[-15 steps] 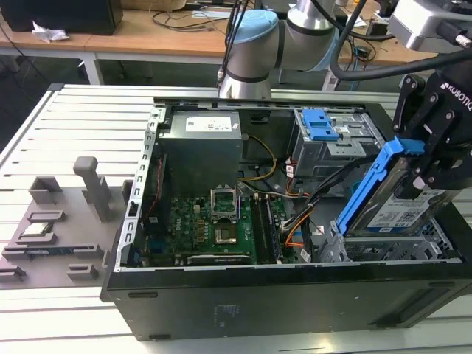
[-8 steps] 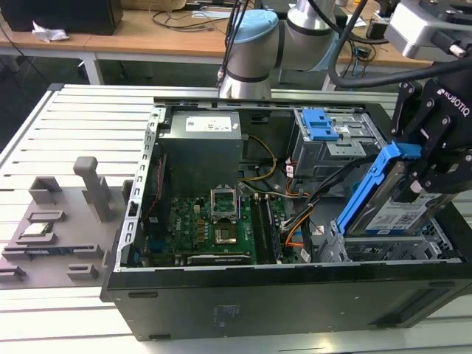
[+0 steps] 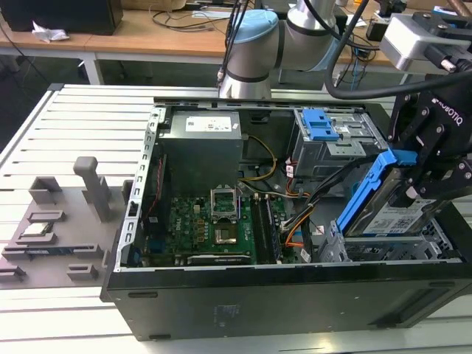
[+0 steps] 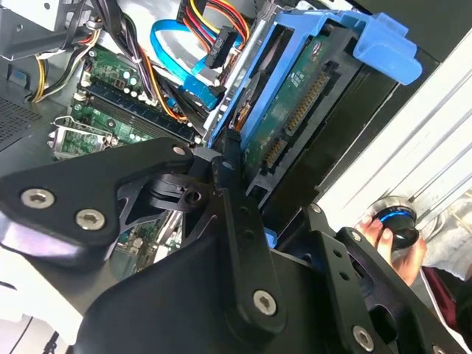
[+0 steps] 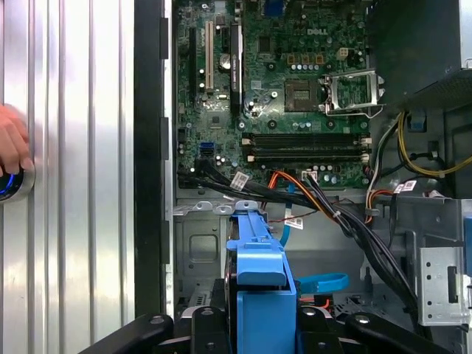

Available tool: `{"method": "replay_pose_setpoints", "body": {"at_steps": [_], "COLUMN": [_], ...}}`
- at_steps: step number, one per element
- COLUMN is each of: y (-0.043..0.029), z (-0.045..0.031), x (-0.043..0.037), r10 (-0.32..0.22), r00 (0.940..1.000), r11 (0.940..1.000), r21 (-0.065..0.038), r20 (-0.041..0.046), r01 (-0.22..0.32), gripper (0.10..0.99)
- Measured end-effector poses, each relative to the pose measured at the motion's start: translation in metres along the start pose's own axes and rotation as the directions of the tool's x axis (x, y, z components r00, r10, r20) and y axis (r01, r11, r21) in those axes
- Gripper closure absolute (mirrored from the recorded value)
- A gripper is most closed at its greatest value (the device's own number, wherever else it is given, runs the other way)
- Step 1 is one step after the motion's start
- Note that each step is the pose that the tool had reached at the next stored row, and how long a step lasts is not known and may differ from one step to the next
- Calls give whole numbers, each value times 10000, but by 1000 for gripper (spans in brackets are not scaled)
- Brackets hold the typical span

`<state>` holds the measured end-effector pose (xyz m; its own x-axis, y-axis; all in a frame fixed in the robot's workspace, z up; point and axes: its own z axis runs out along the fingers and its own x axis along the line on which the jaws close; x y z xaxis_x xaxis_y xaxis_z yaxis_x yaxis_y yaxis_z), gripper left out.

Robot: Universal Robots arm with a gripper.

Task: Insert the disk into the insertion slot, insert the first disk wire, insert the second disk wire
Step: 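Insert the disk into the insertion slot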

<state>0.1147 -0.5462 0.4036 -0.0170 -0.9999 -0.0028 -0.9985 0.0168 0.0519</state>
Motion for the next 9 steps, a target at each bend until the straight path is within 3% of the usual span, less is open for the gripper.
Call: {"method": "replay_pose_setpoints", "body": {"at_steps": [8,9], "y": [0,0], "z": [-1,0], "x": [0,0], "r10": [0,1], "r00": [10000,10000], "r11": [10000,10000], "r21": [0,-1], "r20": [-14,-15], "r01": [0,-1], "gripper": [718,651]}}
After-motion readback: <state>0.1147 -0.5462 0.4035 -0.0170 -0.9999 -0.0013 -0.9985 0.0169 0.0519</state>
